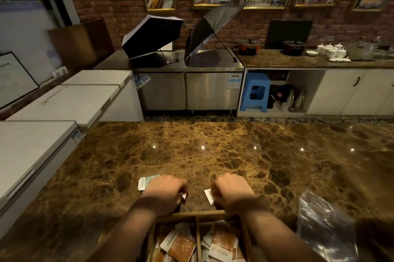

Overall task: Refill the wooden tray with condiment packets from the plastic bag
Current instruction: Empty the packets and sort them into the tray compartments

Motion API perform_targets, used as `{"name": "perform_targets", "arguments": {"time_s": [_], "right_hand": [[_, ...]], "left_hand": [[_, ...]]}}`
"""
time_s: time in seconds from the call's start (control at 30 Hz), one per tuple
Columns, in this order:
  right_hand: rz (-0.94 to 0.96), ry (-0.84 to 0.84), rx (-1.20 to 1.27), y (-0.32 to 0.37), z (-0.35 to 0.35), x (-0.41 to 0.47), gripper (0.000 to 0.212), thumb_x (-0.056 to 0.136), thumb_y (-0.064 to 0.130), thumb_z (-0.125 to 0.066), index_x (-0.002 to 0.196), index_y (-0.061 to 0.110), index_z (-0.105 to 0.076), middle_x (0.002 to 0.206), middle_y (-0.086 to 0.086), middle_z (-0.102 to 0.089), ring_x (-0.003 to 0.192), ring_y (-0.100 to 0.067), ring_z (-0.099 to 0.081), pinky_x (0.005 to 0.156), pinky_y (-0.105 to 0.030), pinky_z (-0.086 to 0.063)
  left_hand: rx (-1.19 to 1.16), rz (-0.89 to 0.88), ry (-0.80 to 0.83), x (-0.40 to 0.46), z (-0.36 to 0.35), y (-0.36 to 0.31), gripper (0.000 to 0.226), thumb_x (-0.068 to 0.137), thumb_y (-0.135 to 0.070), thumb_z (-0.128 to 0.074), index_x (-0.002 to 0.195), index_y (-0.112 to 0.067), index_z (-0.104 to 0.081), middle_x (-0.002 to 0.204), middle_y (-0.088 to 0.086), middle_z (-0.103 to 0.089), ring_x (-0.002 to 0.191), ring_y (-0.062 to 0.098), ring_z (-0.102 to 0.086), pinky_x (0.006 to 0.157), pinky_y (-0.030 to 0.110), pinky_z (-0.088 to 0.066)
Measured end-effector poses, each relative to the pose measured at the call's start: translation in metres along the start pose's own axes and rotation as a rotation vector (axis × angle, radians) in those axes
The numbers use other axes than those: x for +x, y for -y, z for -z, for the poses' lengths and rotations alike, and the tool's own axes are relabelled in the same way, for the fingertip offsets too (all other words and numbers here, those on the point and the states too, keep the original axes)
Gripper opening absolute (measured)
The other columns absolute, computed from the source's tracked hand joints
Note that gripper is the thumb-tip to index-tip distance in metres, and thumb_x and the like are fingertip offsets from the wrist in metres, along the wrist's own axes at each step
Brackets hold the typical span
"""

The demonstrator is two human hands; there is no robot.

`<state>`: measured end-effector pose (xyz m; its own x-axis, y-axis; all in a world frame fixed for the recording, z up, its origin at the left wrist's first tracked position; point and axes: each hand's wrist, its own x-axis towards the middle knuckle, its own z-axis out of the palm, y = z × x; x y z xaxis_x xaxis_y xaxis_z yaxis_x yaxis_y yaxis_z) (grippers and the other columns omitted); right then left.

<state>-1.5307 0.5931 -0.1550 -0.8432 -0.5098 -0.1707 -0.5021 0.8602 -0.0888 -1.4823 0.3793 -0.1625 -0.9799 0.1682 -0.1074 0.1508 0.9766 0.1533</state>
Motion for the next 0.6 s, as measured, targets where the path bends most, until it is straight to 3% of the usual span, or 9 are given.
{"name": "perform_targets", "arguments": {"time_s": [0.13, 0.23, 0.37, 0.5, 0.6], "right_hand": [[-0.02, -0.071, 0.026, 0.0, 0.005, -0.008, 0.019, 0.094, 0.031, -0.061, 0.106, 0.022, -0.072, 0.108, -0.003, -0.072, 0.099, -0.025, -0.068, 0.084, -0.037, -0.053], [-0.038, -0.194, 0.151, -0.001, 0.009, -0.018, 0.018, 0.095, 0.035, -0.057, 0.109, 0.027, -0.064, 0.105, 0.004, -0.07, 0.096, -0.018, -0.065, 0.083, -0.033, -0.052], [-0.011, -0.301, 0.221, 0.006, 0.012, -0.042, 0.017, 0.098, 0.031, -0.054, 0.112, 0.027, -0.062, 0.104, 0.006, -0.068, 0.098, -0.015, -0.065, 0.085, -0.028, -0.05], [-0.021, -0.285, 0.248, 0.015, 0.021, -0.072, 0.02, 0.098, 0.025, -0.058, 0.115, 0.035, -0.063, 0.113, 0.009, -0.068, 0.1, -0.01, -0.064, 0.089, -0.024, -0.049], [0.036, -0.246, 0.248, 0.023, 0.021, -0.101, 0.028, 0.098, 0.03, -0.059, 0.125, 0.037, -0.059, 0.123, 0.01, -0.064, 0.109, -0.009, -0.061, 0.093, -0.023, -0.046]], "left_hand": [[0.021, 0.048, -0.105, -0.009, 0.014, -0.005, 0.023, 0.094, -0.035, -0.044, 0.111, -0.03, -0.059, 0.107, 0.002, -0.071, 0.099, 0.03, -0.064, 0.079, 0.042, -0.05], [0.011, 0.053, -0.189, -0.022, 0.027, -0.011, 0.025, 0.093, -0.033, -0.042, 0.115, -0.031, -0.054, 0.11, 0.0, -0.07, 0.1, 0.028, -0.064, 0.083, 0.045, -0.051], [-0.01, 0.078, -0.262, -0.045, 0.041, -0.03, 0.037, 0.096, -0.024, -0.048, 0.132, -0.034, -0.053, 0.124, -0.002, -0.066, 0.109, 0.021, -0.063, 0.09, 0.036, -0.053], [0.034, 0.08, -0.195, -0.07, 0.044, -0.043, 0.056, 0.1, -0.022, -0.049, 0.151, -0.036, -0.03, 0.148, -0.002, -0.048, 0.128, 0.017, -0.053, 0.102, 0.029, -0.044], [0.119, 0.057, -0.248, -0.095, 0.04, -0.053, 0.042, 0.098, -0.027, -0.055, 0.139, -0.029, -0.047, 0.12, -0.001, -0.068, 0.106, 0.018, -0.067, 0.085, 0.032, -0.053]]}}
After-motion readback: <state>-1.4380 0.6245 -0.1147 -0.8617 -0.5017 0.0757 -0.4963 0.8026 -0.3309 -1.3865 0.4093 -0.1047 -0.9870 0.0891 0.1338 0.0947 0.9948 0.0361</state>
